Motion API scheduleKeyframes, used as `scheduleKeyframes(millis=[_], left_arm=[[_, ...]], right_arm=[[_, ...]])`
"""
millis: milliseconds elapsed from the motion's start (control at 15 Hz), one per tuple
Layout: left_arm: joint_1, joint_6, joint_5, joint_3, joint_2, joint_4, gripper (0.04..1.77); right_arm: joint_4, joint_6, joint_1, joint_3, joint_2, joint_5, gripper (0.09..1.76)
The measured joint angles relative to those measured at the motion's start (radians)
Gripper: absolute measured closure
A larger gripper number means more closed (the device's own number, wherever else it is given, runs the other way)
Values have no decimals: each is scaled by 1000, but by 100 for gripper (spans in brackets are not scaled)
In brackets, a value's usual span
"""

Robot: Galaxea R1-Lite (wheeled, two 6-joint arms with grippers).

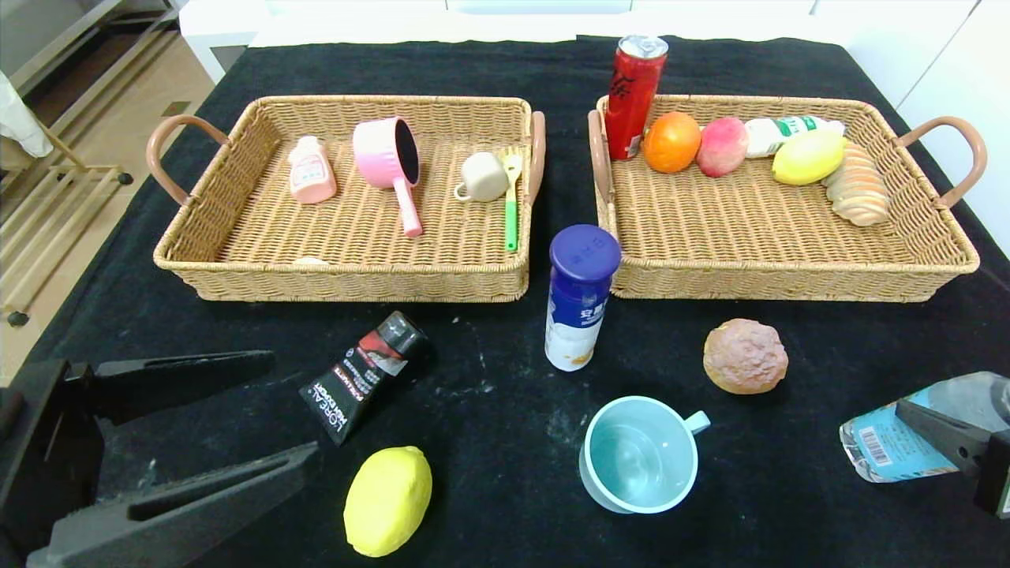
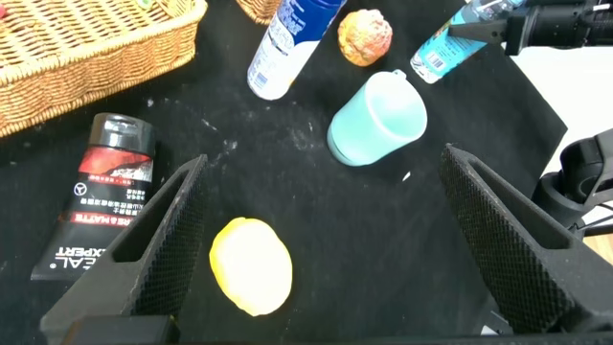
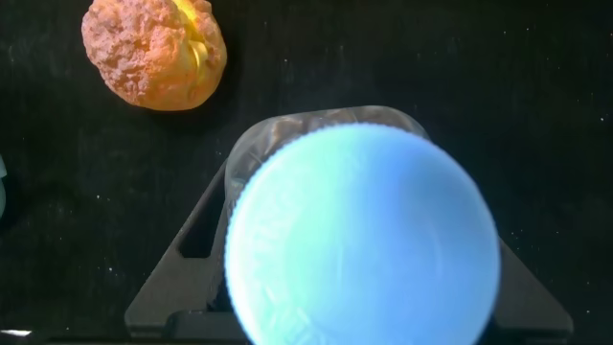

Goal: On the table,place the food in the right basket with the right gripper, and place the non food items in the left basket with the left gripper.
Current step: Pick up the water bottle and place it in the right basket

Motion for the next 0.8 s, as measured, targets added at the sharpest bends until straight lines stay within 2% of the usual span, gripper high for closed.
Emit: scheduleKeyframes(millis=[467, 667, 800], left_arm=[[0, 19, -1, 10, -7, -17, 9], [-1, 26, -3, 47, -16, -140, 9], [-1, 36, -3, 74, -18, -176, 9]], right_arm=[[19, -26, 9, -25, -37, 6, 77], [109, -37, 16, -100, -75, 8, 77], [165, -42, 28, -175, -90, 11, 77]])
